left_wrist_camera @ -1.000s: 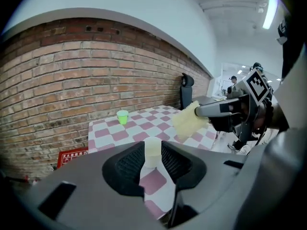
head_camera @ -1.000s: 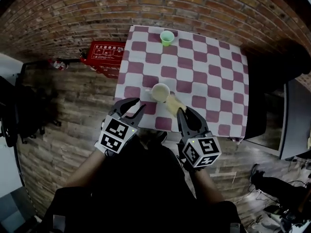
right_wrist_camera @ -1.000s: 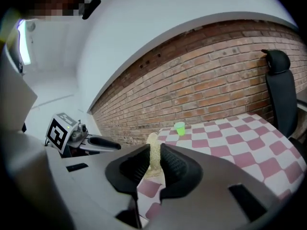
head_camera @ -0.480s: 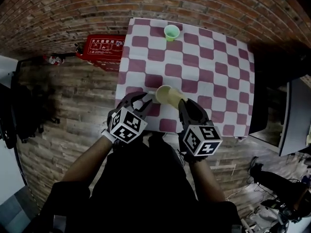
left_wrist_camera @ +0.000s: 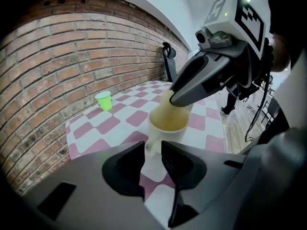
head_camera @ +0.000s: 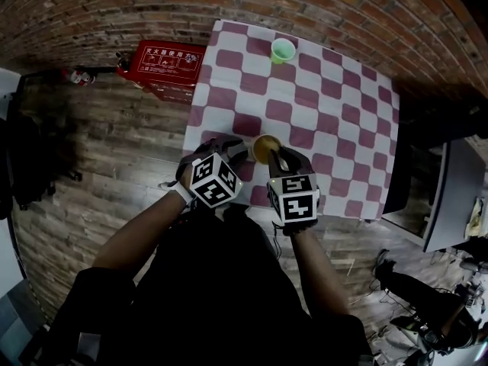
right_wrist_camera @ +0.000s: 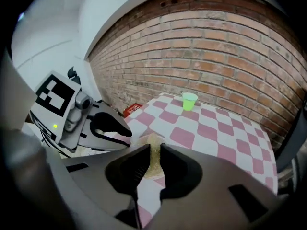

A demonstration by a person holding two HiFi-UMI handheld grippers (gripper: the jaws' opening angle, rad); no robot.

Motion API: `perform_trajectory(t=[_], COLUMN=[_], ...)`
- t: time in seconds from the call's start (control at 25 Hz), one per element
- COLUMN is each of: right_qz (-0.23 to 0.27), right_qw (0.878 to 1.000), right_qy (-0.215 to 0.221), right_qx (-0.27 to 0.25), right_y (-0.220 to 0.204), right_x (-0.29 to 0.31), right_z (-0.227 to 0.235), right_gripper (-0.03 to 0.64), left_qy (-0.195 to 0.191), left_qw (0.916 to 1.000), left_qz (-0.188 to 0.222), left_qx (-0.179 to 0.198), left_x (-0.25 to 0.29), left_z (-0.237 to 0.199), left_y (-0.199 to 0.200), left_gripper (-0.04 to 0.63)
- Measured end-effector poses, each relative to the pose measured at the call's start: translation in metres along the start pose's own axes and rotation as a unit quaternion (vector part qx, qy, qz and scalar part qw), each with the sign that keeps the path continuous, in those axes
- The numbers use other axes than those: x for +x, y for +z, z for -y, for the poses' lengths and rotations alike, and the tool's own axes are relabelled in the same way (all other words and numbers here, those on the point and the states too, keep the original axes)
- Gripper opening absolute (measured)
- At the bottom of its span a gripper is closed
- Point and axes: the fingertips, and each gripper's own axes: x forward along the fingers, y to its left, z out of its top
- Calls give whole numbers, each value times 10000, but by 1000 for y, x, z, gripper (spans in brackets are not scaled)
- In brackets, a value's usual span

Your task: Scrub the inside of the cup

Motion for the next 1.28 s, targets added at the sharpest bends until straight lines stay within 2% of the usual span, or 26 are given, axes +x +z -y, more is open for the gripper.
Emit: perform_trajectory(t=[0.16, 0.44, 0.6, 0.76, 1.08, 1.16, 1.28], right_qz=[-426, -567, -388, 74, 1014, 1071, 888], right_qw=[9986, 9971, 9941, 9792, 9554, 9612, 9839], right_qy=[34, 394, 805, 1118, 1591, 1404, 781], right_qx=[-327, -331, 607, 1693, 2270, 2117, 1339], right_y=[-10, -10, -5, 2, 43, 43, 33], right_x=[28, 48, 34, 12, -44, -49, -45], right_z=[-1, -12, -8, 2, -1, 5, 17], right_gripper=[74, 74, 74, 74, 74, 74, 74], left_qy=[-59, 13, -3, 24, 177, 188, 192], left_qw=[9999, 9996, 9995, 9994, 9985, 9985, 9983], left_qz=[30, 4, -20, -6, 108, 127, 169], left_qx=[-160, -296, -331, -350, -504, -505, -522], left_x=[3, 4, 4, 4, 2, 1, -2], left_z=[0, 1, 0, 0, -3, -4, -4], left_y=[1, 1, 1, -1, 3, 4, 7], left_gripper=[117, 117, 117, 117, 117, 117, 117])
